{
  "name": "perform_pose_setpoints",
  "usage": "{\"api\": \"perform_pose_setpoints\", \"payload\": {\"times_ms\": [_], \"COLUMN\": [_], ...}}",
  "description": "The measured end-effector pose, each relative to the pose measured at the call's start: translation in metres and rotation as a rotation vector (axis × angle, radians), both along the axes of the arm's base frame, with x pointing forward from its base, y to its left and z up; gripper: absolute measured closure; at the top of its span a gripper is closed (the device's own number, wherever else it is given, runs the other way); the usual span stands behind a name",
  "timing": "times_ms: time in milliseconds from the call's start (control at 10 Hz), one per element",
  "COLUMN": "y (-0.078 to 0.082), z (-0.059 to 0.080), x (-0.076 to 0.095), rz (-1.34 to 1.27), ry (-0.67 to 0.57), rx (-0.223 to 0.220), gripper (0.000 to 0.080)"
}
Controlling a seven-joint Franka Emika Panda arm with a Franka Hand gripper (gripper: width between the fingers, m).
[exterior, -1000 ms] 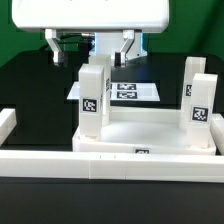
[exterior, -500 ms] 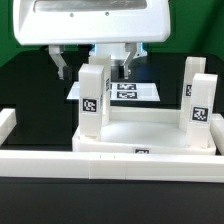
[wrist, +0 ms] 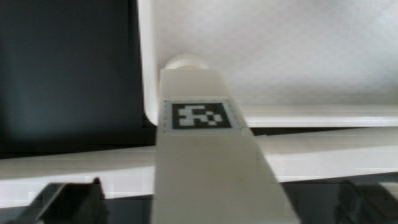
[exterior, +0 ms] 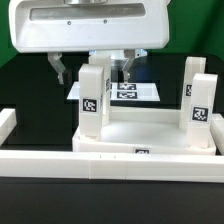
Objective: Assemble desk
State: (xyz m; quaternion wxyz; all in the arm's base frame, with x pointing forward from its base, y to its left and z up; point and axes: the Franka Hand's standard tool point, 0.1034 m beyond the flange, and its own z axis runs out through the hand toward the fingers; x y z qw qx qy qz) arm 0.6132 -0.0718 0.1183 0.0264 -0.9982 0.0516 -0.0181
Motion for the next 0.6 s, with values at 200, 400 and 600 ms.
{"api": "perform_pose_setpoints", "payload": {"times_ms": [200, 400, 600], "y": [-0.0025, -0.0022, -0.0026], "z": [0.0007, 0.0005, 0.0005], "x": [0.0001, 0.0001, 0.0006], "rz": [-0.004, -0.003, -0.002], "ry": [0.002, 0.001, -0.004], "rx": [0.001, 0.001, -0.001], "gripper": [0.0150, 0.0415, 0.0511]}}
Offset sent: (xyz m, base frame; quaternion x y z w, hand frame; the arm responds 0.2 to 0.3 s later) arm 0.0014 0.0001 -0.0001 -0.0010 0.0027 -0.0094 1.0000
